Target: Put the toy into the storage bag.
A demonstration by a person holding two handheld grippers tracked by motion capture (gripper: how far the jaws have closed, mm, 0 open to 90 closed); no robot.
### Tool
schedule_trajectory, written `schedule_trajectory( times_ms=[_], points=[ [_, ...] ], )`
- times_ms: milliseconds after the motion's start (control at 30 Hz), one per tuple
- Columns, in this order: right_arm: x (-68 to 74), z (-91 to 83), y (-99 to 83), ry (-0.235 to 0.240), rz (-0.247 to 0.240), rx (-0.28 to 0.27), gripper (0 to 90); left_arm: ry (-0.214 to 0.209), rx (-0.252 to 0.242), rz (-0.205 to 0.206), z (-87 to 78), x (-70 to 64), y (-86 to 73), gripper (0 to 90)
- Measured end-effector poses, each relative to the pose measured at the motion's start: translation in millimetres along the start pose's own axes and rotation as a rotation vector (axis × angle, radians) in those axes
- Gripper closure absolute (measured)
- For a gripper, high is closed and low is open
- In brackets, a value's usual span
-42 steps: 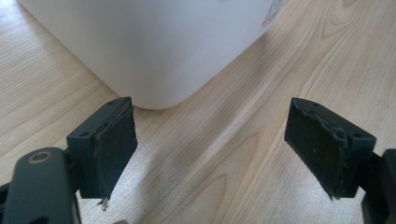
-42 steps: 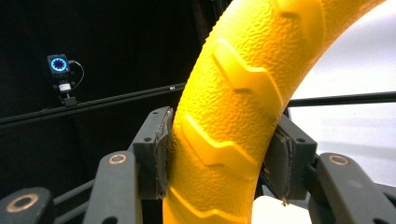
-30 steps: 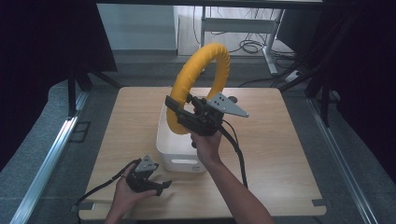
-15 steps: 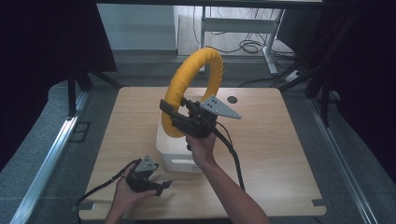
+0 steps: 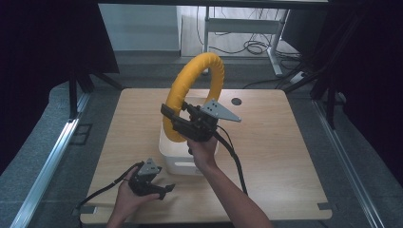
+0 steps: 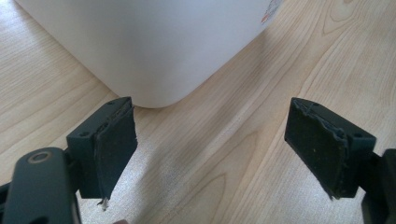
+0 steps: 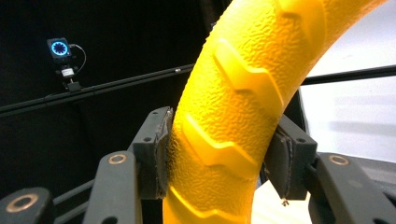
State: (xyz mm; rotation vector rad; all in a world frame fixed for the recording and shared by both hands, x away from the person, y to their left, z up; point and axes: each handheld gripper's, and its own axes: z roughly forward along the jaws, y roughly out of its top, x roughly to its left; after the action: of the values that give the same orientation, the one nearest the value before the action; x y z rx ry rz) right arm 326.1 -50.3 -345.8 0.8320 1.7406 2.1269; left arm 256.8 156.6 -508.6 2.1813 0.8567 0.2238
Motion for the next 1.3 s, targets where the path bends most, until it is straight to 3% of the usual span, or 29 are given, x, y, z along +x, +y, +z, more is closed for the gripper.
schedule_trajectory(
  times_ms=[600, 1300],
  points=[
    [-7.3, 4.8, -13.1, -0.011, 0.011, 0.025, 46.6, -0.001, 0.001, 0.003, 0.5, 0.0, -0.2, 16.9],
    [-3.2, 8.2, -25.4, 0.003, 0.031, 0.040, 46.6, -0.001, -0.004, 0.001, -0.6, -0.4, -0.2, 16.9]
  ],
)
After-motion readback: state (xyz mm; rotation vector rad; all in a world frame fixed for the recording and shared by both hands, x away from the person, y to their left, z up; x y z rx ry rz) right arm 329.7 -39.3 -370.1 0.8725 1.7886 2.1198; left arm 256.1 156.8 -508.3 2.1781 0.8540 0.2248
